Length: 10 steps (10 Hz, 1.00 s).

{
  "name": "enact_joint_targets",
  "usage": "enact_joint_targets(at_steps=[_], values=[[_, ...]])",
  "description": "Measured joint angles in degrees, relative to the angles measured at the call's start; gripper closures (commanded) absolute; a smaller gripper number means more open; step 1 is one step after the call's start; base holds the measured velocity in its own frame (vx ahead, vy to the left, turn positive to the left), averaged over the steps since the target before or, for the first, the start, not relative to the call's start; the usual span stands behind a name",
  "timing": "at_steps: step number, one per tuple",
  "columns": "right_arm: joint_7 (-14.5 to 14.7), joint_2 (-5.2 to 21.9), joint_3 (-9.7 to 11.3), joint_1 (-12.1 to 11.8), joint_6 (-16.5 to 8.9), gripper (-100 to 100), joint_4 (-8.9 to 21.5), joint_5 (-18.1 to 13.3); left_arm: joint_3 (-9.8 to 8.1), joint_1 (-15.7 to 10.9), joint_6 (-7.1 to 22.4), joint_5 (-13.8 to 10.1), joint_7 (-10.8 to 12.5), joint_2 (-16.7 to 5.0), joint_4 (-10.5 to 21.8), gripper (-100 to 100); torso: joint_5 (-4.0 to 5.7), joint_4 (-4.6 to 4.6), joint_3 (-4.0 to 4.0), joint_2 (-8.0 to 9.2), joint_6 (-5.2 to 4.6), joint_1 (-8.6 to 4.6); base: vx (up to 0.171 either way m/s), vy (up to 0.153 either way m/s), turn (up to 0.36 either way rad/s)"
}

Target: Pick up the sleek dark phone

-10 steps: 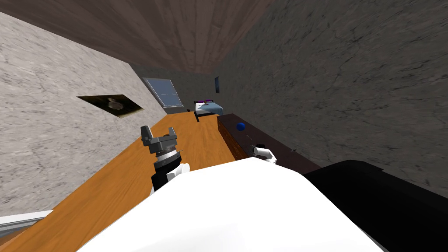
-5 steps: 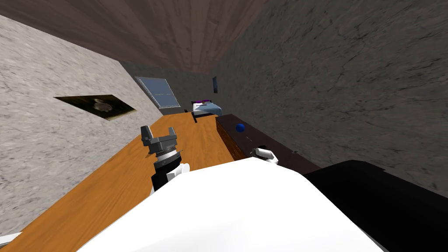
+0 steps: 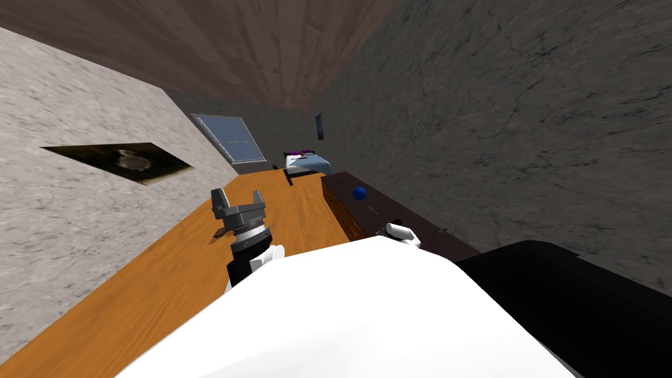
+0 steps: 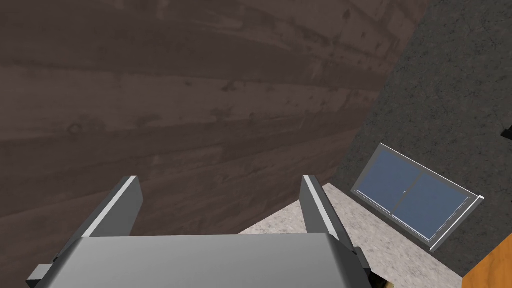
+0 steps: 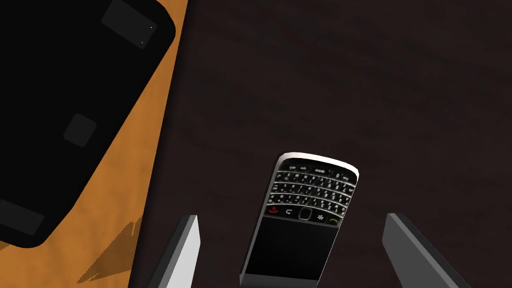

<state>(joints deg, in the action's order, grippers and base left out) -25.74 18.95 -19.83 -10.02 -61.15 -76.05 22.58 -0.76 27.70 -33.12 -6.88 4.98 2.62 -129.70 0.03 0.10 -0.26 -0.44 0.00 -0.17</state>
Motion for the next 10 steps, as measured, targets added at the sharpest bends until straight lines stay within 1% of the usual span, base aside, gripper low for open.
enact_joint_targets(at_steps=[2, 3, 5, 6, 7, 8, 10], values=[[-0.26, 0.52, -0.99, -0.27, -2.85, -100, 1.84, 0.70, 0.00, 0.00, 0.00, 0.00, 0.00, 0.00, 0.00, 0, 0.02, 0.02, -0.05, -0.08, 0.01, -0.06, 0.145, -0.021, -0.067], [-0.07, 1.14, -1.51, 0.28, -3.69, -100, 3.90, 1.25, 0.00, 0.00, 0.00, 0.00, 0.00, 0.00, 0.00, 0, 0.00, 0.02, -0.04, -0.07, 0.01, 0.05, 0.125, 0.005, -0.045], [-0.25, 1.54, -2.17, 0.23, -5.60, -100, 5.23, 1.70, 0.00, -0.01, 0.00, 0.00, 0.00, 0.00, 0.00, 0, -0.02, -0.01, 0.04, 0.08, 0.01, 0.07, 0.090, -0.001, -0.051], [-0.12, 2.01, -2.56, 0.50, -6.31, -100, 6.48, 2.10, 0.00, -0.01, 0.00, 0.00, 0.00, 0.00, 0.00, 0, -0.02, -0.03, 0.07, 0.15, 0.01, 0.09, 0.036, 0.004, -0.009], [-0.08, 2.07, -2.61, 0.53, -6.48, 0, 6.63, 2.15, 0.01, -0.01, 0.00, 0.00, 0.00, 0.00, 0.00, 0, -0.02, -0.05, 0.16, 0.30, 0.02, 0.10, 0.007, 0.000, 0.002], [-0.08, 2.06, -2.60, 0.54, -6.46, -100, 6.61, 2.14, 0.01, -0.02, 0.00, 0.00, 0.00, 0.00, 0.00, 0, -0.02, -0.08, 0.23, 0.41, 0.02, 0.10, -0.060, -0.024, 0.282], [-1.12, 2.21, -3.31, 2.20, -4.93, -100, 9.98, 1.72, 0.01, -0.04, 0.01, 0.00, 0.00, 0.00, 0.01, 0, 0.02, -0.17, 0.46, 0.82, 0.03, -0.07, -0.113, -0.034, 0.224]])
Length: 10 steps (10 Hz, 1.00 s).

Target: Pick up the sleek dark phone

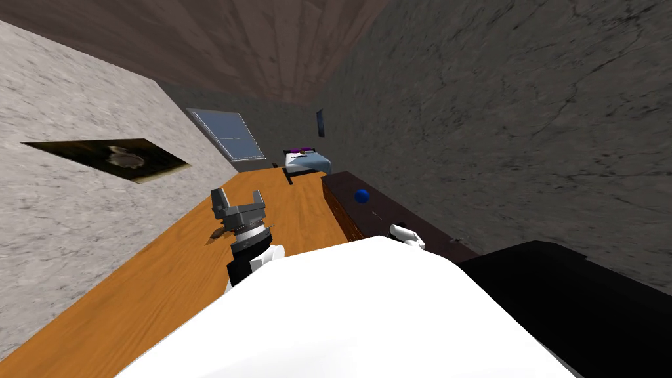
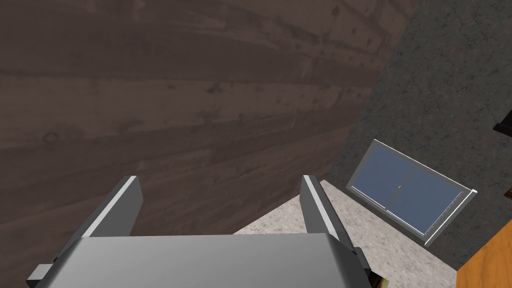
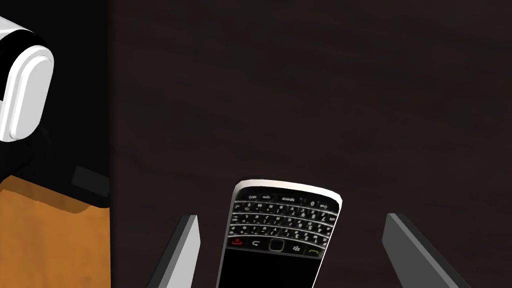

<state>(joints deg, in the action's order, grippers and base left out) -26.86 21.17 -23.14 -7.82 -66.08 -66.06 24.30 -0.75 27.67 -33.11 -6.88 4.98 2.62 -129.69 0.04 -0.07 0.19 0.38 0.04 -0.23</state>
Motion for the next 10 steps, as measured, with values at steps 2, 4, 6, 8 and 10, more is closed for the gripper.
enact_joint_targets(at_steps=[2, 4, 6, 8, 10], values=[[-0.71, 0.32, -0.65, 0.94, 0.96, -100, 2.31, -0.03, 0.00, 0.01, 0.00, 0.00, 0.00, 0.00, 0.00, 0, -0.02, 0.00, 0.01, -0.01, -0.04, 0.11, -0.068, -0.002, 0.072], [-1.29, 0.56, -1.21, 2.13, 2.12, -100, 5.00, -0.21, 0.00, 0.00, 0.00, 0.00, 0.00, 0.00, 0.00, 0, -0.03, 0.01, -0.05, -0.10, 0.01, 0.13, -0.070, -0.008, 0.200], [-2.12, 0.81, -1.92, 3.48, 3.55, -100, 8.03, -0.42, 0.00, 0.00, 0.00, 0.00, 0.00, 0.00, 0.00, 0, -0.02, 0.00, 0.01, 0.00, -0.02, 0.08, -0.097, -0.009, 0.185], [-3.05, 1.06, -2.61, 4.93, 4.90, -100, 11.13, -0.67, 0.00, 0.01, 0.00, 0.00, 0.00, 0.00, 0.00, 0, -0.02, -0.01, 0.02, 0.01, -0.03, 0.07, -0.066, -0.014, 0.100], [-3.15, 1.09, -2.66, 5.02, 5.05, 100, 11.27, -0.68, -0.01, 0.02, 0.00, 0.00, 0.00, 0.00, 0.00, 0, 0.00, 0.06, -0.14, -0.24, -0.05, 0.08, -0.003, -0.001, -0.003]])
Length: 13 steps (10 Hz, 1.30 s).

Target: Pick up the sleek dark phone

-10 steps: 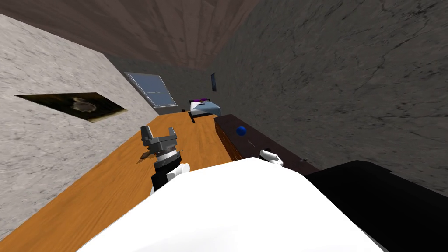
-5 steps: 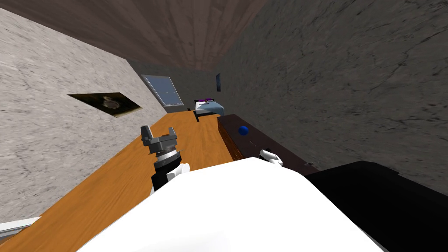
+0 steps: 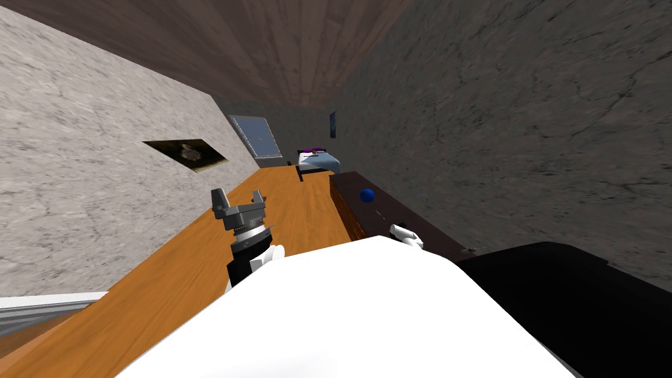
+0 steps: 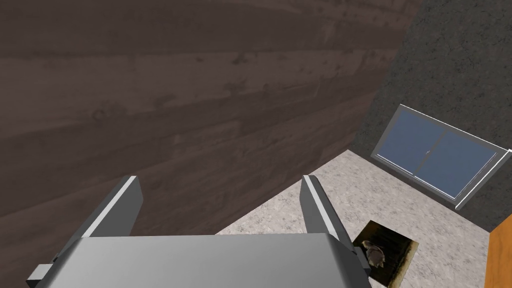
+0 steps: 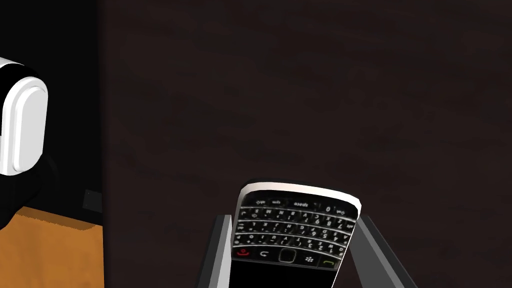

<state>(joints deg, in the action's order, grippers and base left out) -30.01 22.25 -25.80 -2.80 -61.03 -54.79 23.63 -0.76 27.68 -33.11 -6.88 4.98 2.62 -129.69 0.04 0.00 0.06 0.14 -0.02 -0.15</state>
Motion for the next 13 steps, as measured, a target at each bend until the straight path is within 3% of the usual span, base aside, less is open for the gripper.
enact_joint_targets(at_steps=[3, 4, 5, 13], values=[[-0.06, -0.01, -0.03, -0.02, -0.01, 100, 0.02, 0.02, 0.00, 0.00, 0.00, 0.00, 0.00, 0.00, 0.00, 0, -0.01, 0.02, -0.05, -0.08, 0.03, 0.02, 0.000, 0.000, 0.000], [-0.04, -0.01, -0.02, -0.02, -0.01, 0, 0.02, 0.01, 0.00, 0.00, 0.00, 0.00, 0.00, 0.00, 0.00, 0, -0.01, 0.02, -0.05, -0.08, 0.02, 0.02, 0.000, 0.000, 0.000], [-0.04, -0.01, -0.01, -0.02, -0.01, 100, 0.02, 0.01, 0.00, 0.00, 0.00, 0.00, 0.00, 0.00, 0.00, 0, -0.01, 0.02, -0.05, -0.09, 0.02, 0.02, 0.073, 0.013, -0.257], [3.33, -1.08, 2.84, -5.39, -5.25, 100, -11.90, 0.79, 0.00, 0.01, 0.00, 0.00, 0.00, 0.00, 0.00, 0, -0.02, 0.09, -0.24, -0.42, 0.02, 0.11, 0.098, 0.017, -0.190]])
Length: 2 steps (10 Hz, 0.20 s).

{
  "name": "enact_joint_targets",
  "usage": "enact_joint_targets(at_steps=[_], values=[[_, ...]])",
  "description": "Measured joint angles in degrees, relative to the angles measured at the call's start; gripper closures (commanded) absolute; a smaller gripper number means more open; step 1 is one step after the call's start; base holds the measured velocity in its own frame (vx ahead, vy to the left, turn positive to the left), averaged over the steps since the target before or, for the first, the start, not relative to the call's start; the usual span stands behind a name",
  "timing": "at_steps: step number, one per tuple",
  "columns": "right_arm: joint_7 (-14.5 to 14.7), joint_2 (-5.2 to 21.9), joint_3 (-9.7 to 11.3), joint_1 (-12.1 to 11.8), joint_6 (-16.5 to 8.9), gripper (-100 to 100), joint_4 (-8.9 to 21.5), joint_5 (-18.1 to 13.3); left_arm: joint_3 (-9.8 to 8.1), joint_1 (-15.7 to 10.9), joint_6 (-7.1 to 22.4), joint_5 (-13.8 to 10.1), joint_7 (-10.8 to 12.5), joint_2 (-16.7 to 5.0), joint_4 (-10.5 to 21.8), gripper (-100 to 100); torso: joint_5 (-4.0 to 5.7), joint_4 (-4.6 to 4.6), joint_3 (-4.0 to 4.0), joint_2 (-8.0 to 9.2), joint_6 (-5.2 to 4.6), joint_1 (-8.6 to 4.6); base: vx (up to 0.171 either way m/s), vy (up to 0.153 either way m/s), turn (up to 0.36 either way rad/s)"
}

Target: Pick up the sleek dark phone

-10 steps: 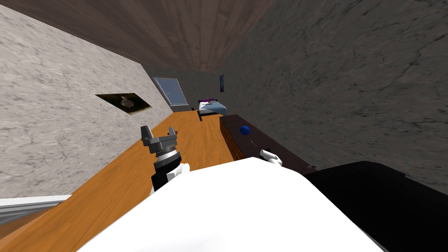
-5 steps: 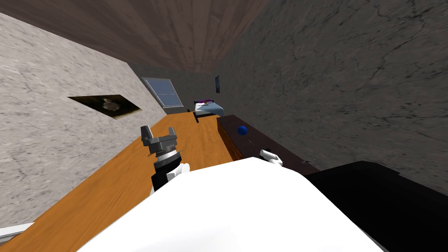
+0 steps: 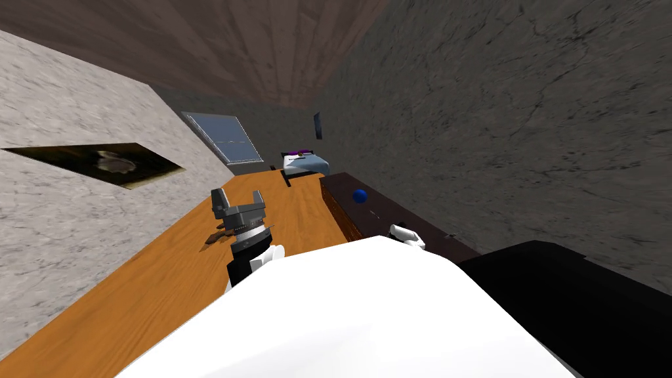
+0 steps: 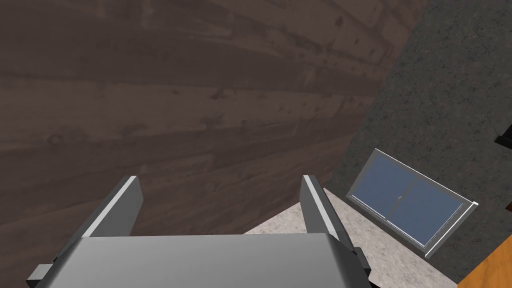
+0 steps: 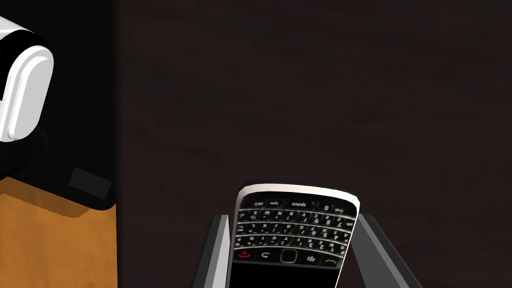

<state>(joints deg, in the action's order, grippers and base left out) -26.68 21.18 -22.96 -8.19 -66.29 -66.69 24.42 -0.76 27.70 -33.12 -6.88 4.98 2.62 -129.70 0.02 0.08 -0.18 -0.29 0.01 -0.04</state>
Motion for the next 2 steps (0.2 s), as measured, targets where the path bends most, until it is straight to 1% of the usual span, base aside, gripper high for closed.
enact_joint_targets(at_steps=[1, 2], values=[[0.46, -0.15, 0.36, -0.77, -0.72, 100, -1.66, 0.14, 0.00, 0.00, 0.00, 0.00, 0.00, 0.00, 0.00, 0, -0.01, 0.00, 0.00, 0.02, -0.02, 0.01, 0.036, 0.016, -0.040], [0.57, -0.15, 0.39, -0.87, -0.88, 0, -1.85, 0.14, 0.00, -0.01, 0.00, 0.00, 0.00, 0.00, 0.00, 0, 0.02, -0.02, 0.07, 0.14, 0.03, -0.05, 0.006, 0.004, 0.007]])
